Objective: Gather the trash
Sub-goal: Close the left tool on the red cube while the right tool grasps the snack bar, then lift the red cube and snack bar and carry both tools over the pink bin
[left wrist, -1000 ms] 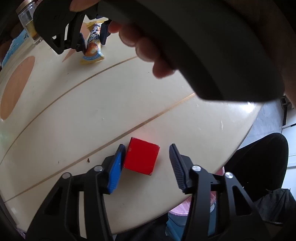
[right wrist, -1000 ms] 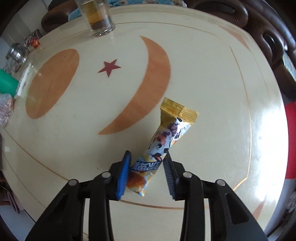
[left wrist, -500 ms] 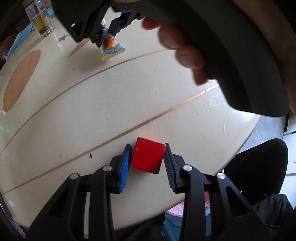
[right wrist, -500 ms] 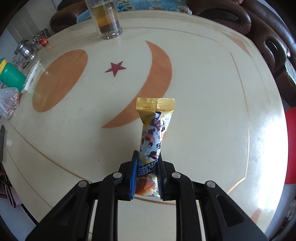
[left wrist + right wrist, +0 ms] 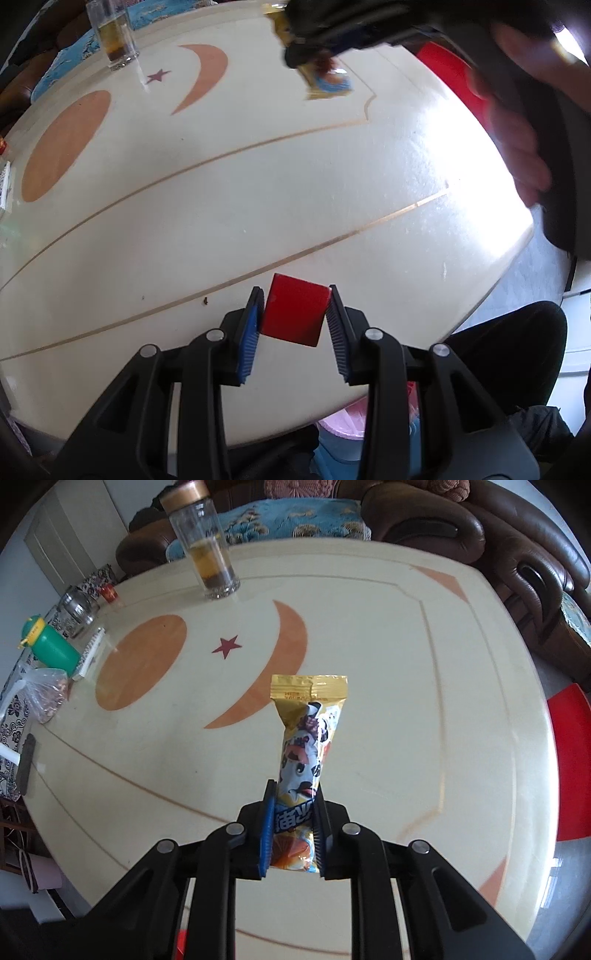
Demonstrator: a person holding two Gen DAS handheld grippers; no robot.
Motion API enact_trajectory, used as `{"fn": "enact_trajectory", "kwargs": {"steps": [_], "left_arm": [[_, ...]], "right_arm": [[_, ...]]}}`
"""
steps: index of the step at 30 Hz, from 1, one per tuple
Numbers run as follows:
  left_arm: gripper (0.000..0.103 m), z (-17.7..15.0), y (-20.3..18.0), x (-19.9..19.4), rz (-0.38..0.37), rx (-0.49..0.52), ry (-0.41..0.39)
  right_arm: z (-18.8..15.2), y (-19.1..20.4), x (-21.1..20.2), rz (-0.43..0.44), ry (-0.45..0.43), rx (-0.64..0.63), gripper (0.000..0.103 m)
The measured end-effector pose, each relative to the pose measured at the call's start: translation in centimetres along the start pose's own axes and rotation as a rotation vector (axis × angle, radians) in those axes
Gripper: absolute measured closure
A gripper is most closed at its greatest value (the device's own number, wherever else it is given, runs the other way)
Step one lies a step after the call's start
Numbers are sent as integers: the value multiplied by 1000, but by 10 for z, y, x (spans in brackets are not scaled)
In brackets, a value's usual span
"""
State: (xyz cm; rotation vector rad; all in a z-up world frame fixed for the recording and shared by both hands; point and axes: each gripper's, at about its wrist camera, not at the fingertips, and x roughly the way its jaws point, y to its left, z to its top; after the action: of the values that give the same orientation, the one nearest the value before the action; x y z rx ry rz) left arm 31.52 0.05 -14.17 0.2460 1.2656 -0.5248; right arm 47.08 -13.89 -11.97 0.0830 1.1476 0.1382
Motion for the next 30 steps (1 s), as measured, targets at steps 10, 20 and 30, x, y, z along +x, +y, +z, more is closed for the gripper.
{"fn": "enact_trajectory", "kwargs": {"steps": [10,20,30], "left_arm": [[68,-9,-12,-48,49,7,-68],[68,-38,-45,-111,110,30,-181],[68,-75,-73,-148,129,31,-245]], "right_arm": [[-44,-10,-75,48,-97,-21,85],[-117,-7,-156,28,-183,-75,85],[-186,-1,-209,30,-232,-96,85]]}}
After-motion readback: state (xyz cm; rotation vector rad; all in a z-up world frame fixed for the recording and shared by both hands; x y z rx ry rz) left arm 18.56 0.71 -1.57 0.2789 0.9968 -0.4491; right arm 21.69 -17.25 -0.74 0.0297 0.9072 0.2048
